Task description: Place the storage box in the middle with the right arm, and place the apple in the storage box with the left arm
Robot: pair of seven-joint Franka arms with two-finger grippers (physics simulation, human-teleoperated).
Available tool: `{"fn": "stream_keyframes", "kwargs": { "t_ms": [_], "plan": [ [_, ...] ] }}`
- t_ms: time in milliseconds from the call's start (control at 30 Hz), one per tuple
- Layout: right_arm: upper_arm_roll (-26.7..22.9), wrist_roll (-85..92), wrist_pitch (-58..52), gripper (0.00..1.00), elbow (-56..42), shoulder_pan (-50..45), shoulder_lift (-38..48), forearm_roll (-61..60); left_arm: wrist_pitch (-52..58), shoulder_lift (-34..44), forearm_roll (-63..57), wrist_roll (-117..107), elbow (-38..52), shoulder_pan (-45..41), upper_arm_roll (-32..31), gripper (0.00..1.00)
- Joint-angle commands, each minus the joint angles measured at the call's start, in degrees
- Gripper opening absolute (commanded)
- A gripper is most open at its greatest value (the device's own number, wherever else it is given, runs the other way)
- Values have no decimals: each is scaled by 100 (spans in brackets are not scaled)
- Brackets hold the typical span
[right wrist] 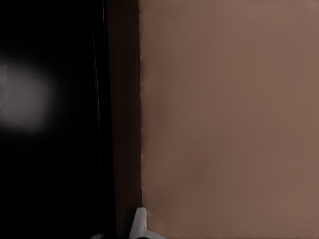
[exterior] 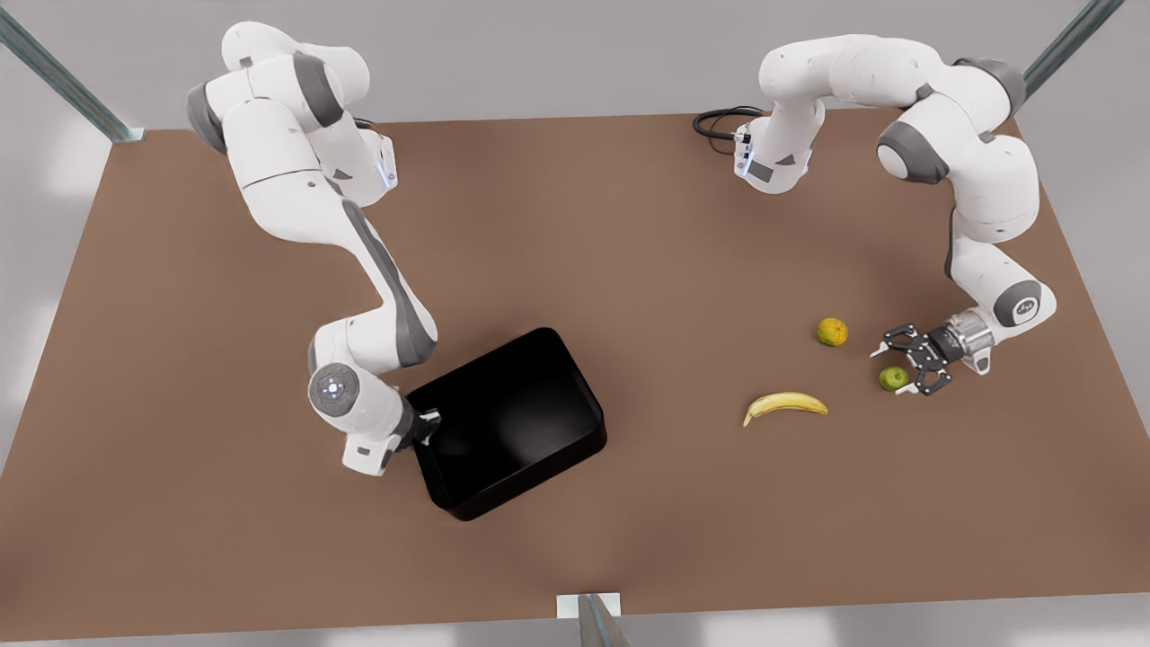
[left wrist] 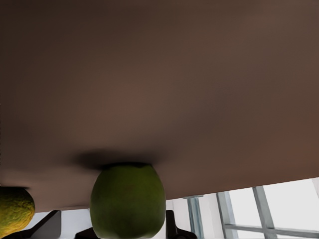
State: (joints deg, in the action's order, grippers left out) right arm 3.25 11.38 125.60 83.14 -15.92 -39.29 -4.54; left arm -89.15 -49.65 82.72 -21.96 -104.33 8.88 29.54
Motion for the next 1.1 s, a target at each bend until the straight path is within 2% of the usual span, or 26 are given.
{"fn": "stream_keyframes", "kwargs": {
  "t_ms": [0, 33, 300, 467, 500, 533, 567, 600, 633, 700, 867, 933, 967, 1033, 1067],
  "plan": [
    [9, -4, 0, 21, -44, -7, -61, 6, -15, -18, 51, -1, 9, 0, -10, 100],
    [123, -4, 9, 21, -184, -7, -166, 6, -24, -27, 95, -1, 18, 9, -10, 100],
    [141, -4, 0, 21, -1503, -684, -1081, -152, -121, -106, 402, -45, -9, 35, -80, 100],
    [246, -30, 114, 21, -1661, -763, -1300, -161, -121, -132, 490, -98, -26, 44, -159, 100],
    [246, -30, 132, 53, -1652, -763, -1309, -161, -121, -132, 499, -98, -26, 79, -159, 100],
    [246, -22, 149, 100, -1643, -763, -1309, -152, -121, -141, 499, -98, -18, 88, -159, 100],
    [246, -4, 149, 100, -1643, -763, -1309, -152, -121, -150, 517, -98, -18, 88, -159, 100],
    [246, -4, 149, 100, -1643, -763, -1309, -152, -121, -159, 517, -98, -18, 88, -168, 92],
    [246, -4, 149, 100, -1643, -763, -1309, -152, -121, -168, 526, -106, -18, 88, -168, 79],
    [246, -4, 149, 100, -1652, -763, -1309, -152, -121, -168, 526, -115, -18, 97, -159, 70],
    [246, -22, 141, 100, -1661, -754, -1265, -152, -121, -176, 596, -115, -26, 105, -212, 70],
    [229, -30, -26, 100, -1793, -737, -1125, -161, -112, -176, 596, -177, -26, 105, -238, 59],
    [211, -22, -534, 100, -1801, -641, -801, -161, -112, -176, 596, -194, -26, 114, -238, 55],
    [88, 14, -2582, 100, -1881, 10, 403, -486, -77, -176, 596, -212, -26, 114, -238, 49],
    [-560, 22, -3819, 100, -1854, 81, 1088, -530, -68, -176, 596, -256, -26, 114, -238, 43]
  ]
}}
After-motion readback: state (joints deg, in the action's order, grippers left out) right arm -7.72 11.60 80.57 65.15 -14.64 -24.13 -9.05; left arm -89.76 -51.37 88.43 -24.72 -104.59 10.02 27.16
